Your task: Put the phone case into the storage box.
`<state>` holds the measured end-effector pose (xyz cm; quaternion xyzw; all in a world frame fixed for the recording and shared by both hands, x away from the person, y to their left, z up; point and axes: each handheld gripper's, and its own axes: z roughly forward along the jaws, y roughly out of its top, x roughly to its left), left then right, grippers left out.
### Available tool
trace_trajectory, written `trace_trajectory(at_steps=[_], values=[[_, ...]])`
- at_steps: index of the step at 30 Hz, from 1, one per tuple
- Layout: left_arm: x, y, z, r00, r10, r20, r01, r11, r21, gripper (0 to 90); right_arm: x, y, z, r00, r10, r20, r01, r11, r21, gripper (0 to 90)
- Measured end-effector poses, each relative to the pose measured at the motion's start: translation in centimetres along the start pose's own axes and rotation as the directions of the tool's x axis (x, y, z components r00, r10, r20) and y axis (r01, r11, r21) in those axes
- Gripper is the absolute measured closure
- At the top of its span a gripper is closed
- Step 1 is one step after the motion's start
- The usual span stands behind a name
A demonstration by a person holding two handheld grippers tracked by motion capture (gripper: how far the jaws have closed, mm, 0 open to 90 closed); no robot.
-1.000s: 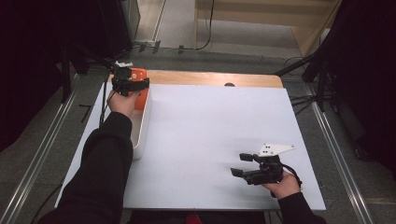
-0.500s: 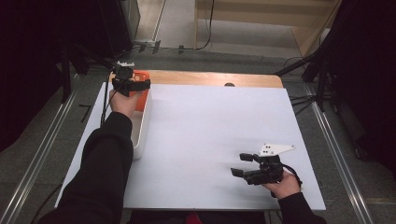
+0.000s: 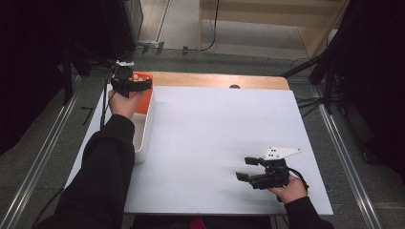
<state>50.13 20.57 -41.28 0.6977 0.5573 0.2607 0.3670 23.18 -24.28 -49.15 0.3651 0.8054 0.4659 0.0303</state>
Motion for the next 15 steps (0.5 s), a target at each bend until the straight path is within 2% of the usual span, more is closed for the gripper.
trace_trajectory(at_steps=[6, 10, 15], values=[[0.3, 0.5, -0.9, 0.9985, -0.032, 0.044, 0.031, 0.9994, 0.014, 9.7, 0.0, 0.0, 0.1, 1.0, 0.0, -0.002, 0.0, 1.0, 0.004, 24.9], [0.3, 0.8, -1.5, 0.998, -0.026, 0.058, 0.024, 0.9994, 0.025, 9.7, 0.0, 0.0, 0.1, 1.0, -0.004, -0.003, 0.004, 1.0, 0.004, 24.9], [0.3, 0.9, -2.0, 0.9947, -0.027, 0.099, 0.024, 0.999, 0.038, 9.7, 0.1, 0.0, 0.2, 1.0, -0.002, -0.003, 0.002, 1.0, 0.009, 24.9]])
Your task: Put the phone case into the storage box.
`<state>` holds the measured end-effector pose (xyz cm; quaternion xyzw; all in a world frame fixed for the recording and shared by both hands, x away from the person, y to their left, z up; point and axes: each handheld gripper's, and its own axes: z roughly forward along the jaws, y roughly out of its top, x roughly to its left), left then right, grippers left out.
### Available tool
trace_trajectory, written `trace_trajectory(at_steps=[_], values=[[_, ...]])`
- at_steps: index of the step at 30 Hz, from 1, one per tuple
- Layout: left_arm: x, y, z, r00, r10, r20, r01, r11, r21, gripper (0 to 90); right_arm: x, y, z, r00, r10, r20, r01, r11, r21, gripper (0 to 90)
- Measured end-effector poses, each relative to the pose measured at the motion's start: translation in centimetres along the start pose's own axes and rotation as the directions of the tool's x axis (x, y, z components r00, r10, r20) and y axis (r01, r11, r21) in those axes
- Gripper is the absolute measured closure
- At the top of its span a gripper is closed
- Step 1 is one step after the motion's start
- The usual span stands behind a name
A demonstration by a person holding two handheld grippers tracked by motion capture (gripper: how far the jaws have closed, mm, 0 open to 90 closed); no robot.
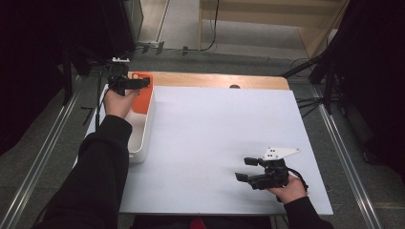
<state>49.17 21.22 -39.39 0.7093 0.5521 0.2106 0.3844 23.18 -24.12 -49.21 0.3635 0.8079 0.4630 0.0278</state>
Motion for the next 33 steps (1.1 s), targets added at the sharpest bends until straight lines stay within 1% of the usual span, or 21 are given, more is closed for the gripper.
trace_trajectory(at_steps=[2, 8, 9, 14, 16, 20, 23, 25, 27, 31, 32, 33], values=[[-0.1, 0.0, -0.2, 1.0, 0.007, 0.004, -0.007, 0.9999, 0.009, 9.7, 0.0, 0.0, 0.0, 1.0, 0.0, 0.0, 0.0, 1.0, 0.0, 24.9], [-0.1, 0.2, -1.1, 0.9991, 0.009, 0.041, -0.009, 1.0, 0.003, 9.7, 0.0, 0.0, 0.0, 1.0, 0.002, -0.001, -0.002, 1.0, 0.002, 24.9], [-0.1, 0.2, -1.3, 0.9984, 0.005, 0.056, -0.005, 1.0, 0.002, 9.7, 0.0, 0.0, 0.0, 1.0, 0.002, 0.0, -0.002, 1.0, 0.002, 24.9], [0.1, 0.3, -2.1, 0.995, 0.003, 0.099, -0.003, 1.0, 0.002, 9.8, 0.0, 0.0, 0.1, 1.0, 0.003, 0.001, -0.003, 1.0, 0.003, 24.9], [0.1, 0.3, -2.4, 0.9923, 0.008, 0.124, -0.009, 0.9999, 0.011, 9.8, 0.0, 0.0, 0.1, 1.0, 0.0, 0.0, 0.0, 1.0, 0.001, 24.9], [-0.1, 0.3, -3.0, 0.9895, 0.02, 0.143, -0.024, 0.9993, 0.029, 9.9, 0.0, 0.0, 0.1, 1.0, 0.0, -0.003, 0.0, 1.0, 0.001, 24.9], [-0.3, 0.3, -3.3, 0.982, 0.027, 0.187, -0.035, 0.9987, 0.038, 10.8, 0.0, 0.0, 0.1, 1.0, -0.003, -0.004, 0.003, 1.0, -0.001, 24.9], [-0.5, 0.3, -3.6, 0.9796, 0.048, 0.195, -0.056, 0.9978, 0.035, 11.7, 0.0, 0.1, 0.2, 1.0, -0.002, -0.002, 0.002, 1.0, 0.003, 24.9], [-0.6, 0.3, -3.9, 0.9764, 0.051, 0.21, -0.059, 0.9977, 0.033, 11.7, 0.0, 0.1, 0.2, 1.0, 0.0, -0.003, 0.0, 1.0, 0.003, 24.9], [-0.9, 0.3, -4.5, 0.9654, 0.056, 0.255, -0.065, 0.9975, 0.027, 11.8, 0.0, 0.1, 0.3, 1.0, -0.003, -0.005, 0.003, 1.0, 0.002, 24.9], [-1.0, 0.4, -4.6, 0.9629, 0.061, 0.263, -0.071, 0.9971, 0.027, 11.9, -0.1, 0.1, 0.3, 1.0, -0.005, -0.006, 0.005, 1.0, 0.002, 24.9], [-1.1, 0.3, -4.7, 0.9583, 0.075, 0.276, -0.084, 0.9962, 0.022, 12.6, -0.1, 0.1, 0.3, 1.0, -0.006, -0.006, 0.006, 1.0, 0.003, 24.9]])
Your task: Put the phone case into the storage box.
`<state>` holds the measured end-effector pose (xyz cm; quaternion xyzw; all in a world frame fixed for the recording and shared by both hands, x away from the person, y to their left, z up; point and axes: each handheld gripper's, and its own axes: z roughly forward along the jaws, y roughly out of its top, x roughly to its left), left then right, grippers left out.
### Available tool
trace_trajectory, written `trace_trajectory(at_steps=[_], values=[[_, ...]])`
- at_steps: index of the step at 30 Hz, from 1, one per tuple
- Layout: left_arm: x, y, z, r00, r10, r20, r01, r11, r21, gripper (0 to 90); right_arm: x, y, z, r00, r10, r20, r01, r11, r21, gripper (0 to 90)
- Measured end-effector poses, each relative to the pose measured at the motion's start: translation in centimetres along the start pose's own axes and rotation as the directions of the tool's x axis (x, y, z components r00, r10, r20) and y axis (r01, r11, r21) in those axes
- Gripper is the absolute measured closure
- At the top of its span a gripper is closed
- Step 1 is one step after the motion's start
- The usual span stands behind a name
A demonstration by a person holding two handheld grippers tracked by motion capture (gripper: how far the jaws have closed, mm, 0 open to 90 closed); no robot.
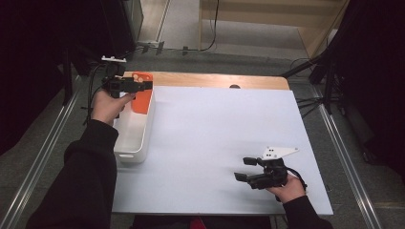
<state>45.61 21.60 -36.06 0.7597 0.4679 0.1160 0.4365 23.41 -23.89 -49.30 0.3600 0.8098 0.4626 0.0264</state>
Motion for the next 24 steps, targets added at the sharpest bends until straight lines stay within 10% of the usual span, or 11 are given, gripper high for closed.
trace_trajectory(at_steps=[13, 24], values=[[-1.7, -0.4, -0.3, 0.9914, 0.088, 0.097, -0.09, 0.9958, 0.017, 13.6, 0.0, 0.0, 0.0, 1.0, 0.003, 0.002, -0.003, 1.0, -0.002, 24.9], [-3.3, -1.0, -0.6, 0.9691, 0.169, 0.18, -0.175, 0.9844, 0.019, 13.6, 0.0, 0.0, 0.0, 1.0, 0.004, 0.002, -0.004, 1.0, -0.003, 24.9]])
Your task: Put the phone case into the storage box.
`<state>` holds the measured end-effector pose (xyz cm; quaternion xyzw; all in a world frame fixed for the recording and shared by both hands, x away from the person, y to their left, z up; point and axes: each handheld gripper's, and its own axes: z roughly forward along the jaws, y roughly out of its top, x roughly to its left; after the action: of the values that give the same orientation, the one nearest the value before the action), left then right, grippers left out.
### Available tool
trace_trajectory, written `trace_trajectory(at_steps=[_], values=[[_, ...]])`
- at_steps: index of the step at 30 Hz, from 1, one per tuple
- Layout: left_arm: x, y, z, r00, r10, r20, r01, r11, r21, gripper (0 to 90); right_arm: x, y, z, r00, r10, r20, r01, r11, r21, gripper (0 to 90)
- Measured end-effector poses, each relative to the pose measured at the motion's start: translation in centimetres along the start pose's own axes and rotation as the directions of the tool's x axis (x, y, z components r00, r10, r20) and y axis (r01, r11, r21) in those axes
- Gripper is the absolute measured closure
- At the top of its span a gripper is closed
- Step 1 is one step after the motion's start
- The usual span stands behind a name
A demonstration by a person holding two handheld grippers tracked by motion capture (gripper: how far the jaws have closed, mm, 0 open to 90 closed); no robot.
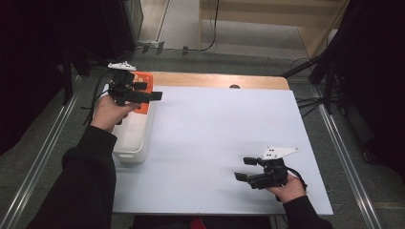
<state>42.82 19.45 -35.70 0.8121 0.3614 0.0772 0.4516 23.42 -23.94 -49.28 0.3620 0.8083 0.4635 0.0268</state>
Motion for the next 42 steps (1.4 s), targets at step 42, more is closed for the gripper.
trace_trajectory(at_steps=[42], values=[[-4.5, -4.5, 0.3, 0.9938, 0.079, 0.078, -0.08, 0.9966, 0.018, 13.7, 0.0, 0.0, 0.1, 1.0, 0.0, 0.001, 0.0, 1.0, 0.002, 24.9]])
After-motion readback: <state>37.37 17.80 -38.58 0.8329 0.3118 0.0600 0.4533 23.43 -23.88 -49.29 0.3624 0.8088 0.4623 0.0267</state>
